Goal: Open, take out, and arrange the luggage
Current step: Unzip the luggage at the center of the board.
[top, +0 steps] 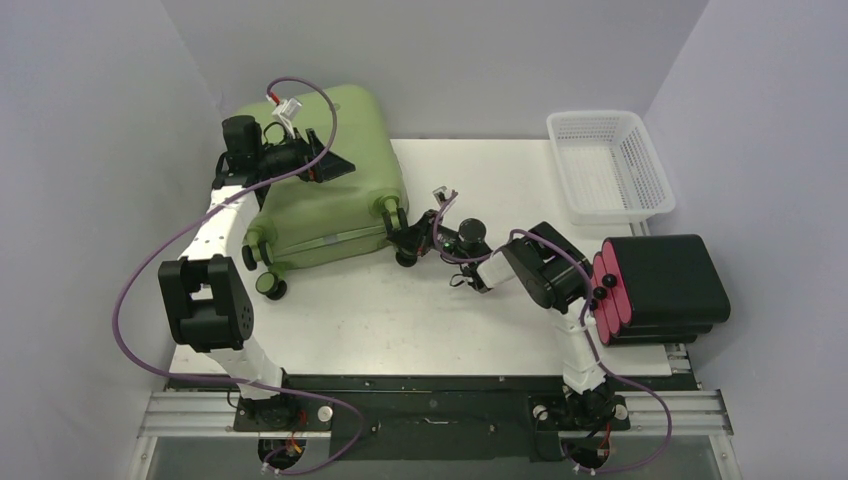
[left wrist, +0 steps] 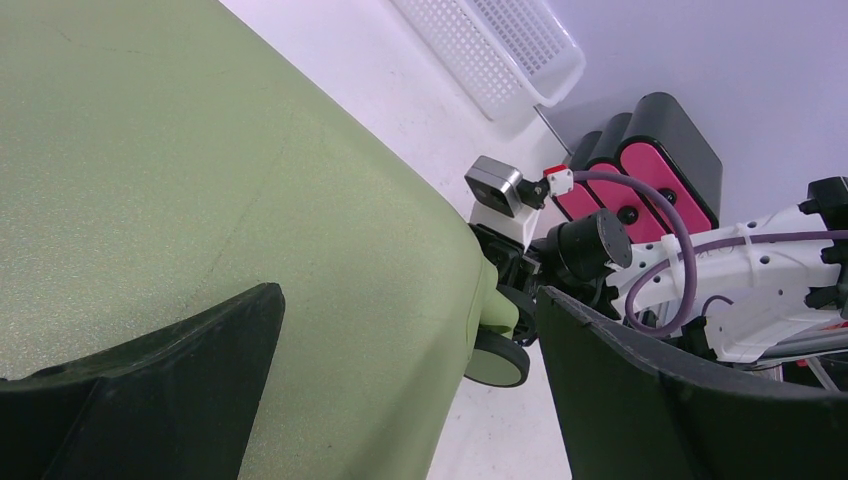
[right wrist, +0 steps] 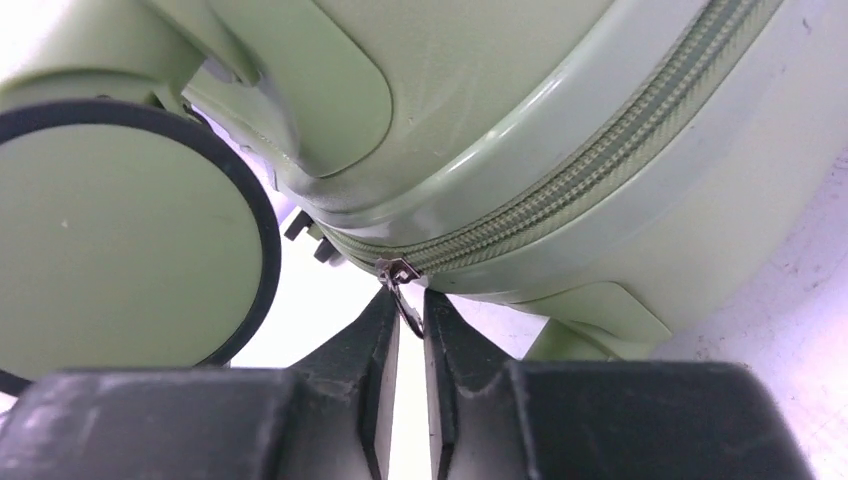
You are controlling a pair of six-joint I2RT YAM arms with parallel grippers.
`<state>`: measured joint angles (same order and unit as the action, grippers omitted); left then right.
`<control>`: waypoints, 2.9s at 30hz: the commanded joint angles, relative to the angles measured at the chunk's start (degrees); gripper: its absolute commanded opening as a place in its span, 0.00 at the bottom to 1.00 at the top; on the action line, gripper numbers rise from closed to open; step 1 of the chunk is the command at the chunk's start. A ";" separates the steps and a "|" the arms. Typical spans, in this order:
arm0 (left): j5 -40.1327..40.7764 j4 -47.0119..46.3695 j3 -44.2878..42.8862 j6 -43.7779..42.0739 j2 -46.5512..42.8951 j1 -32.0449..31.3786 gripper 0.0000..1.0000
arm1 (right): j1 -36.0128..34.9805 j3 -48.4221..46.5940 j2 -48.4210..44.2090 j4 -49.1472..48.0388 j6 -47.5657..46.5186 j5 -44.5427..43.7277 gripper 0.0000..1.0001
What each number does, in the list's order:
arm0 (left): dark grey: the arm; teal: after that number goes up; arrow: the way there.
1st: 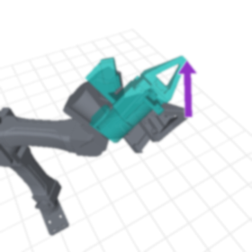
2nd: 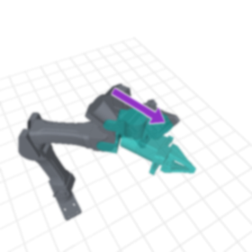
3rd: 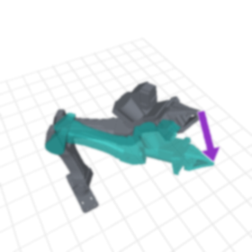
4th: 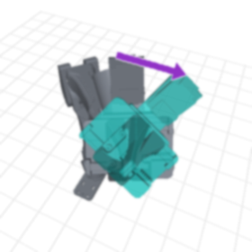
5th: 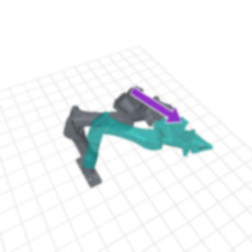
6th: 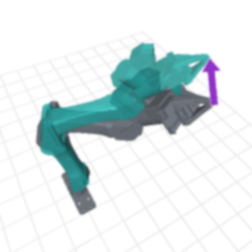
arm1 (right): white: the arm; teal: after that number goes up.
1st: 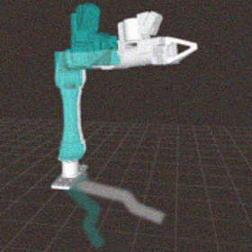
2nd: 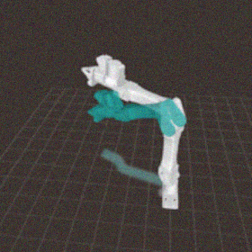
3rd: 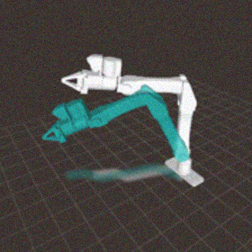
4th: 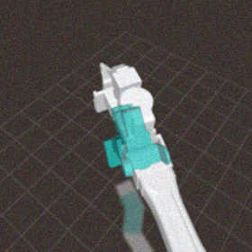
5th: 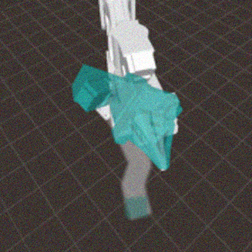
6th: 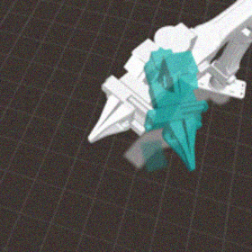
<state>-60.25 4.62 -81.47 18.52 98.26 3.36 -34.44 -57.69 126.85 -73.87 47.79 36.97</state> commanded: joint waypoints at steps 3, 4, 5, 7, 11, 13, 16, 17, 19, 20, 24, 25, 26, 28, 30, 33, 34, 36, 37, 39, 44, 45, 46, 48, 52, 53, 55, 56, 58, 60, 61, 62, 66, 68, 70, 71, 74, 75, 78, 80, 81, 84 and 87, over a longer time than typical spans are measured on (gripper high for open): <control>1.30 5.96 2.11 1.29 1.47 -0.37 0.96 | 1.24 -0.03 -4.48 -7.49 -0.34 -4.03 0.00; 1.33 5.93 2.15 1.28 1.53 -0.37 0.96 | 1.57 0.77 -4.93 -6.68 -0.78 -5.09 0.00; 1.42 5.97 2.23 1.27 1.46 -0.37 0.96 | 1.70 1.24 -6.30 -5.47 -2.77 -5.74 0.00; 1.74 6.08 2.41 0.94 1.39 -0.37 0.96 | 2.01 2.49 -9.38 1.14 -8.12 -7.75 0.00; 2.33 6.57 3.11 -0.07 1.24 -0.37 0.96 | 2.09 4.02 -15.58 17.61 -20.00 -13.46 0.00; 2.41 6.81 3.15 -0.29 1.35 -0.28 0.96 | 2.03 2.70 -17.20 25.96 -24.99 -16.27 0.00; 2.44 7.07 2.93 -0.48 1.64 -0.36 0.96 | 1.92 -0.07 -18.06 37.13 -31.16 -20.41 0.00; 2.47 7.07 2.96 -0.61 1.66 -0.36 0.96 | 1.92 -1.77 -17.96 40.34 -32.05 -21.23 0.00; 2.43 7.14 2.92 -0.72 1.62 -0.37 0.96 | 1.92 -4.69 -17.40 44.86 -34.25 -22.39 0.00; 2.47 7.28 2.90 -0.79 1.59 -0.37 0.96 | 1.92 -5.71 -16.85 46.40 -35.46 -22.78 0.00; 2.44 7.66 3.13 -1.30 1.24 -0.37 0.96 | 1.54 -11.08 -15.39 54.73 -39.03 -26.12 0.00; 2.47 7.81 3.19 -1.54 1.15 -0.37 0.96 | 1.63 -12.01 -15.26 55.97 -39.19 -26.79 0.00; 2.54 7.83 3.23 -1.64 1.13 -0.37 0.96 | 1.64 -12.36 -15.17 56.57 -39.40 -27.13 0.00; 2.57 7.85 3.28 -1.94 1.18 -0.32 0.96 | 1.63 -13.06 -15.41 57.18 -39.75 -27.45 0.00; 2.58 8.01 3.18 -2.07 1.34 -0.36 0.96 | 1.95 -13.53 -15.58 58.32 -39.46 -26.78 0.00; 2.53 8.87 0.17 -2.00 2.10 -0.90 0.96 | 2.26 -13.08 -16.03 57.24 -37.71 -23.68 0.00; 2.52 9.51 -1.32 -2.18 2.59 -1.25 0.96 | 2.29 -12.60 -16.09 56.90 -37.48 -22.75 0.00; 2.67 11.15 -6.36 -1.97 4.52 -2.55 0.96 | 2.23 -11.75 -16.10 54.79 -36.53 -21.32 0.00; 3.01 11.47 -9.81 -1.59 5.99 -5.33 0.96 | 2.20 -11.53 -16.06 54.35 -36.14 -20.88 0.00; 3.27 9.29 -13.78 0.82 8.60 -8.97 0.96 | 2.23 -10.96 -15.55 52.86 -35.17 -19.46 0.00; 3.17 1.91 -22.11 11.98 17.02 -17.80 0.96 | 3.34 -9.23 -14.73 47.93 -31.40 -15.34 0.00; 3.79 1.52 -24.43 12.46 19.18 -18.57 0.96 | 3.59 -8.99 -14.57 47.10 -29.98 -14.60 0.00; 4.38 1.97 -26.30 12.38 20.01 -20.08 0.96 | 4.12 -8.57 -14.50 45.90 -29.35 -13.60 0.00; 6.09 3.44 -28.24 11.40 21.97 -21.63 0.96 | 4.82 -8.10 -14.06 44.27 -27.78 -11.96 0.00; 9.22 5.48 -26.74 11.16 22.35 -23.08 0.96 | 6.06 -8.66 -13.02 43.37 -25.68 -10.02 0.00; 10.73 5.57 -25.76 10.99 21.26 -23.19 0.96 | 6.31 -9.32 -12.41 43.45 -25.06 -9.83 0.00; 12.88 5.54 -22.04 10.90 18.95 -23.37 0.96 | 6.76 -10.61 -11.18 43.59 -23.78 -9.12 0.00; 13.45 5.12 -19.60 11.07 18.14 -23.34 0.97 | 6.89 -11.00 -10.79 43.51 -22.78 -8.67 0.00; 15.00 4.91 -16.03 11.21 14.71 -23.20 0.97 | 7.18 -12.18 -9.61 43.36 -21.83 -8.10 0.00; 15.53 4.67 -13.09 11.64 12.33 -22.88 0.98 | 7.34 -13.09 -8.71 43.32 -21.06 -7.64 0.00; 15.48 4.64 -12.26 11.91 11.66 -22.65 0.98 | 7.43 -13.62 -8.19 43.26 -20.84 -7.27 0.00; 15.46 4.64 -10.63 12.03 10.19 -22.54 0.98 | 7.48 -13.91 -7.97 43.21 -20.29 -7.18 0.00; 14.58 3.93 -6.02 12.68 6.73 -21.42 0.98 | 8.46 -14.77 -5.85 40.69 -16.77 -5.66 0.00; 14.06 3.37 -4.19 12.67 5.83 -20.97 0.98 | 9.16 -15.23 -5.01 39.33 -15.81 -4.67 0.00; 14.62 4.48 -3.88 11.21 5.50 -20.97 0.98 | 9.53 -15.75 -4.36 38.86 -15.54 -3.92 0.00; 14.84 6.14 -4.62 9.21 5.43 -21.23 0.98 | 9.68 -15.99 -4.12 38.86 -15.36 -3.51 0.00; 18.29 11.99 -8.31 2.72 6.22 -22.44 0.99 | 10.21 -17.05 -3.19 39.15 -14.46 -2.74 0.00; 19.06 14.30 -10.32 -0.89 6.41 -23.11 0.99 | 10.28 -17.21 -3.05 39.35 -14.10 -2.31 0.00; 22.93 16.70 -13.76 -7.77 7.70 -24.38 0.99 | 10.42 -18.37 -2.14 39.43 -12.90 -1.08 0.00; 24.74 18.77 -16.82 -11.66 9.02 -24.89 0.99 | 10.45 -18.94 -1.65 39.36 -11.95 -0.49 0.00; 25.60 20.98 -19.04 -13.16 10.04 -25.07 0.99 | 10.45 -19.12 -1.54 39.34 -11.39 -0.41 0.00; 26.66 28.28 -25.88 -24.20 12.41 -26.68 0.99 | 10.56 -19.56 -1.39 39.54 -10.87 0.03 0.00; 27.62 37.69 -29.77 -33.57 14.58 -28.31 0.99 | 10.90 -20.56 -0.32 39.22 -8.75 0.99 0.00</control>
<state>-36.62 29.45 -105.12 2.37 110.13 -23.46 -25.85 -75.02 123.55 -33.45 37.21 45.91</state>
